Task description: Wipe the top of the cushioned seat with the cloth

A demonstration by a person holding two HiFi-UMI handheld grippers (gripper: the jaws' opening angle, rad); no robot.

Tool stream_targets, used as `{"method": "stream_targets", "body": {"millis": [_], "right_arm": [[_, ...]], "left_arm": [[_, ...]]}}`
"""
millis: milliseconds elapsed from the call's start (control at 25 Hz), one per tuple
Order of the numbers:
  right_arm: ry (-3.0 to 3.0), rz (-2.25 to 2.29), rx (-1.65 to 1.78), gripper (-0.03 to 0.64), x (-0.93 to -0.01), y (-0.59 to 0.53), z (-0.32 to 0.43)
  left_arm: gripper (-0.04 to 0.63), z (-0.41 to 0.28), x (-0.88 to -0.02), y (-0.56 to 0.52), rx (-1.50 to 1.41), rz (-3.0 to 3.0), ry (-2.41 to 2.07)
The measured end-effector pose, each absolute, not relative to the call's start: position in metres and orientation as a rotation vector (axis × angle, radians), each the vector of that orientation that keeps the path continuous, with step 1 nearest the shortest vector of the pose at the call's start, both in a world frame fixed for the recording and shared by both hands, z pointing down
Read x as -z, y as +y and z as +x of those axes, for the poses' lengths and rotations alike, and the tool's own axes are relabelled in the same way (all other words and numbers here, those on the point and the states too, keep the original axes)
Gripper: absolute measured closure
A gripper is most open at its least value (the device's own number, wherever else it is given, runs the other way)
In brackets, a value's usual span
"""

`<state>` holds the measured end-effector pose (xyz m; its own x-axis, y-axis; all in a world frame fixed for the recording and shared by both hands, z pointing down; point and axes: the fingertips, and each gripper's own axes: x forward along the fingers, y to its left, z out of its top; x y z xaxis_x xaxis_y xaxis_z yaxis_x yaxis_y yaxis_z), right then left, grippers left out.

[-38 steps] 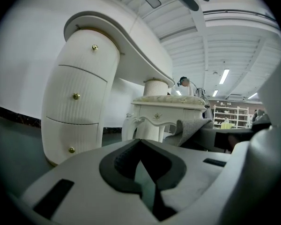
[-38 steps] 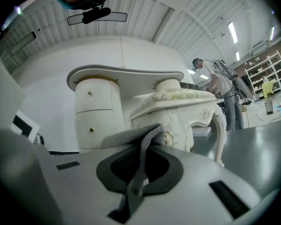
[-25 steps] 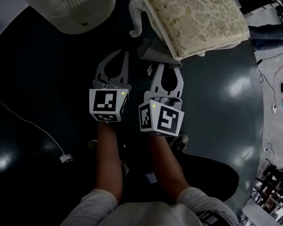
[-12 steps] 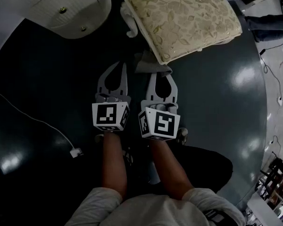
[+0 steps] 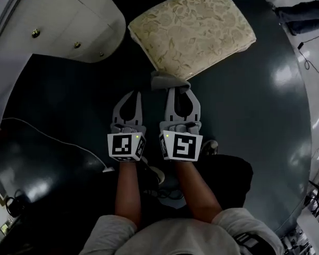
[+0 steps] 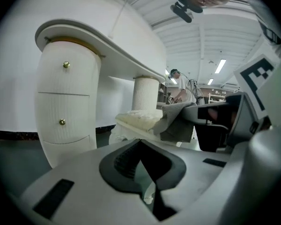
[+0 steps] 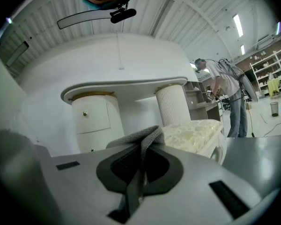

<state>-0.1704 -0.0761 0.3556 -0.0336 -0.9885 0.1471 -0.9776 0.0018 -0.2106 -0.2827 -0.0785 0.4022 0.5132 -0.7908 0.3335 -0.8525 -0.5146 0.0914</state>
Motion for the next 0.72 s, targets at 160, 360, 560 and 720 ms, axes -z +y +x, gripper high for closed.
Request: {"method": "stream_targets", "body": {"millis": [160, 360, 560, 720], "right_arm": [[2.236, -2.155, 0.337, 0.603, -0.318, -0.088, -0.159], [2.350, -2.119, 0.272, 0.603, -0.247, -0.083, -0.153], [2.485, -2.038, 0.167, 0.603, -0.177, -0.072, -0.154], [2.522, -2.052, 0.161, 0.603, -0.100, -0.058, -0.125]], "left_arm": [[0.581, -0.271, -0.351, -0.080, -0.335, 2.545, -1.380], [0.581, -0.283, -0.270, -0.078, -0.251, 2.482, -1.425], [0.581, -0.276, -0.204, -0.060, -0.266, 2.521, -1.413], [0.581, -0.245, -0.130, -0.052, -0.307, 2.519, -1.397]]}}
